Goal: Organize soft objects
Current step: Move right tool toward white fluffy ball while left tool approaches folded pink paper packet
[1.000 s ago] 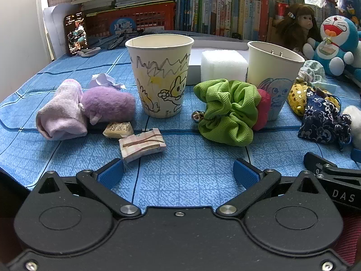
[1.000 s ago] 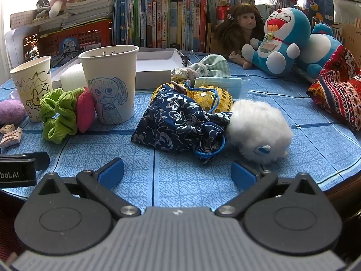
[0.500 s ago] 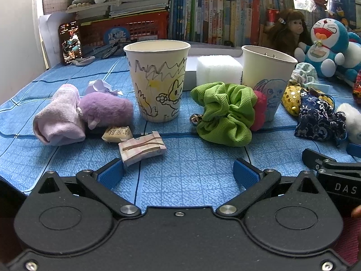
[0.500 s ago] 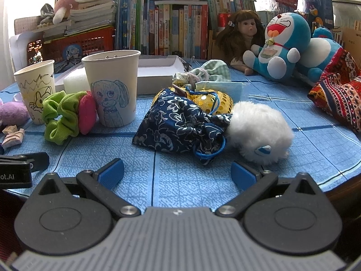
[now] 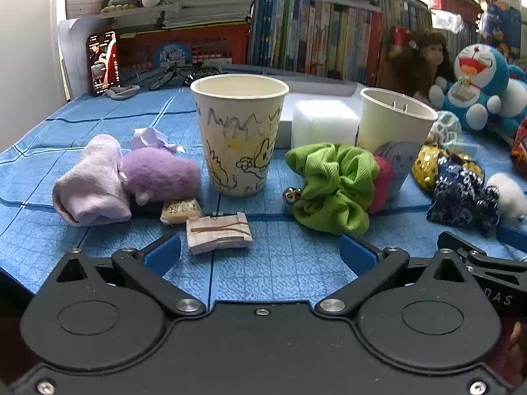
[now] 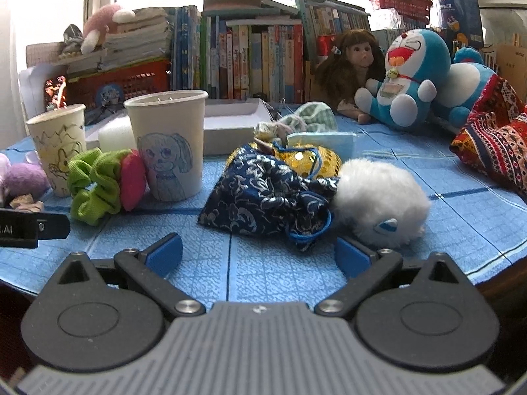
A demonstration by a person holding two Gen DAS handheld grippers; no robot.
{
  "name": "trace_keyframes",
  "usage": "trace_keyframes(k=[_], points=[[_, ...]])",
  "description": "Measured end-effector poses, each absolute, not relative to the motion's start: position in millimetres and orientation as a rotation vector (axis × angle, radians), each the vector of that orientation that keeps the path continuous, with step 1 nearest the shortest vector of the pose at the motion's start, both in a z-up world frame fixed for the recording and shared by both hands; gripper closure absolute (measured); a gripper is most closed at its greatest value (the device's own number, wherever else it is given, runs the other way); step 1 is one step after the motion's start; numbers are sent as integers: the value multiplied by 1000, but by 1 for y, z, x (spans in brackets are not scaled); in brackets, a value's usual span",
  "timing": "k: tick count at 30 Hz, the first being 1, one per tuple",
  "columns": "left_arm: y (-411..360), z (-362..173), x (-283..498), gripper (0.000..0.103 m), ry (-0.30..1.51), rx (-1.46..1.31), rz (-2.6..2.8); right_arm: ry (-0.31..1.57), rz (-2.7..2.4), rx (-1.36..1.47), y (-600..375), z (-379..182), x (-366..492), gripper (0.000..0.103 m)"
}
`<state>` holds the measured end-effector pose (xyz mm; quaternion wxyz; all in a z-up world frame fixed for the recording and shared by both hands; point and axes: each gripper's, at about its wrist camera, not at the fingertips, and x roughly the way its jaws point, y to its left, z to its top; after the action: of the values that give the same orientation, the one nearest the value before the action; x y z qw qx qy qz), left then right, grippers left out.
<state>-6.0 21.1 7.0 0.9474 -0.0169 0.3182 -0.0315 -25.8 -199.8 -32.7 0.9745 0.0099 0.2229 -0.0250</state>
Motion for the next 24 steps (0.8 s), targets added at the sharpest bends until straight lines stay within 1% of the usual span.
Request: trace_keyframes(k=[10,13,14,17,19,24], points=[[29,22,-17,9,567,-42,-60,262,-87,-3,-210,-6,-47,3],[30,23,-17,14,559,-21,-64,227,-141,-2,-220,0,-47,3],[30,23,-18,16,559,-15,-71,223,-162,2,-224,2,-46,4],[30,22,-19,17,562,-12,-81,232,-224,23,-240,3,-43,8],[27,20,-20,19,560,-4,-74,253,-259,49,-251,2,-40,13],[24,16,-18,29,558,29,-27,296,-300,79,-267,-5,-34,19]])
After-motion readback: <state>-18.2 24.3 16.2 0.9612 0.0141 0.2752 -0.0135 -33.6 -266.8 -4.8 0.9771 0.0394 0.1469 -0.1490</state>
